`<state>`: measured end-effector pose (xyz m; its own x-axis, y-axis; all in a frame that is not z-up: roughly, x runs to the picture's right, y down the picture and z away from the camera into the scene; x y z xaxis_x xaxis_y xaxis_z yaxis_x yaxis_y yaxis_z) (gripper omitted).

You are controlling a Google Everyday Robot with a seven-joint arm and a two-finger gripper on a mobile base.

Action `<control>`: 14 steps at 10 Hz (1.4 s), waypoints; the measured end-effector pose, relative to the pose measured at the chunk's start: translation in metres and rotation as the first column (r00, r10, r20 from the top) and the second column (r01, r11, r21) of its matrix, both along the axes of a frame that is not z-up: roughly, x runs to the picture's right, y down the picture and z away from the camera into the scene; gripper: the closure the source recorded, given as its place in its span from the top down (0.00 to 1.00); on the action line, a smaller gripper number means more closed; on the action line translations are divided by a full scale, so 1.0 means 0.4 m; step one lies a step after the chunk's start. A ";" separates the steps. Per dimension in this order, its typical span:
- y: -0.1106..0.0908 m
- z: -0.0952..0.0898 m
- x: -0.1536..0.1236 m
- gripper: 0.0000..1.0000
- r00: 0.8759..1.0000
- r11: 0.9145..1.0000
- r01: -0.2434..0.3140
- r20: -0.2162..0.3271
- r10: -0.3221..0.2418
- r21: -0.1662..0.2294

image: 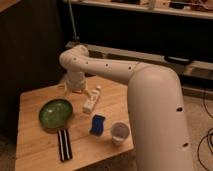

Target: Drag the ceramic bowl in a circle

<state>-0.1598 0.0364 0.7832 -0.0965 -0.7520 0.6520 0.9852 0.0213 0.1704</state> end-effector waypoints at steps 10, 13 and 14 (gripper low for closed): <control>0.050 0.150 -0.068 0.80 0.986 1.000 -0.005 0.165 0.002 0.014; 0.070 0.201 -0.138 0.80 0.968 0.998 0.049 0.249 -0.039 -0.031; 0.074 0.209 -0.144 0.80 0.964 0.998 0.056 0.261 -0.044 -0.040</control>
<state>-0.2175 0.0661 0.8669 -0.3039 -0.7114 0.6337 0.9073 -0.0133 0.4202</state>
